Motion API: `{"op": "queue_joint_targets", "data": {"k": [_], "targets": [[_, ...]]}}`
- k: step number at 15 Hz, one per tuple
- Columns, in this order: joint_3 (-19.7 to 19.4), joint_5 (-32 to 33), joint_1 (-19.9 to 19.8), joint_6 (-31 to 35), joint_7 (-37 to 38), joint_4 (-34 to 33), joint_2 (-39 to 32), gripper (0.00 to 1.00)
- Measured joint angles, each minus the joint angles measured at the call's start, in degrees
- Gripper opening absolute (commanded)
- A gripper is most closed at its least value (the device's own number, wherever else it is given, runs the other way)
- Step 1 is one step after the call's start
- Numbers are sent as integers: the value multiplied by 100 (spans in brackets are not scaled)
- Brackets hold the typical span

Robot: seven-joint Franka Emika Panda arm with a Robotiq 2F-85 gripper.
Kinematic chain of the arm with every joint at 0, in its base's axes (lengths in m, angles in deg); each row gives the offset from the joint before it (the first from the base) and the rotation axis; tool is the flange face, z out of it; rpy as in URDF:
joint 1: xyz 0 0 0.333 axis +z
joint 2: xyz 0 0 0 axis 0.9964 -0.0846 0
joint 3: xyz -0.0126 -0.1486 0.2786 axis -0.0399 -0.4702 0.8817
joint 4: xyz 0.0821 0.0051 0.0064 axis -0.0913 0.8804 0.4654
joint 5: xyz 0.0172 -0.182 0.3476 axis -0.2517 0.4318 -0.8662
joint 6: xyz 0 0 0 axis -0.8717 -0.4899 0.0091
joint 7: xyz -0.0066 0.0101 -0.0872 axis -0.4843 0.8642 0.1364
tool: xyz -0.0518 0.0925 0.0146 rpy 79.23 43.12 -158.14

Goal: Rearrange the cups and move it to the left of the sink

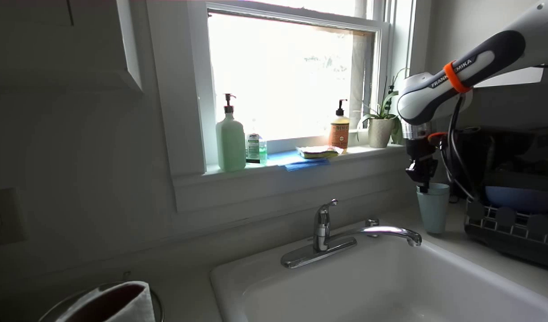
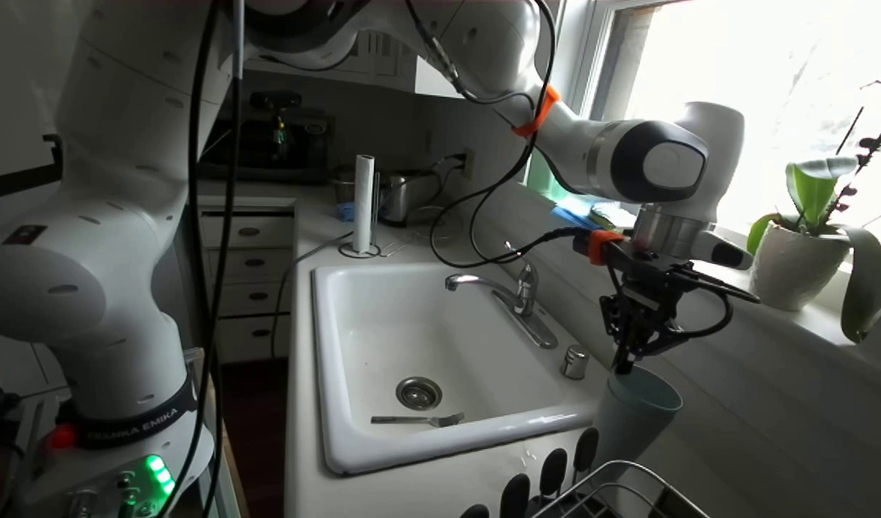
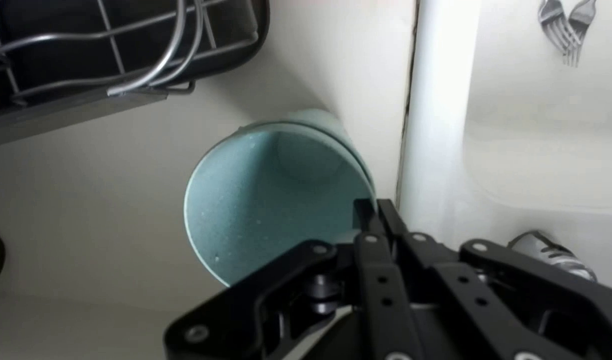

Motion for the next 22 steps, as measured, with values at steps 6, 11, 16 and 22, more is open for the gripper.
{"op": "queue_joint_targets", "data": {"k": [6, 11, 16, 22], "targets": [[-40, 66, 28, 320, 311, 129, 134, 1], [-62, 120, 58, 639, 381, 424, 439, 1], [-80, 144, 117, 676, 422, 823, 1000, 1], [-119, 262, 129, 791, 510, 1080, 1492, 1]]}}
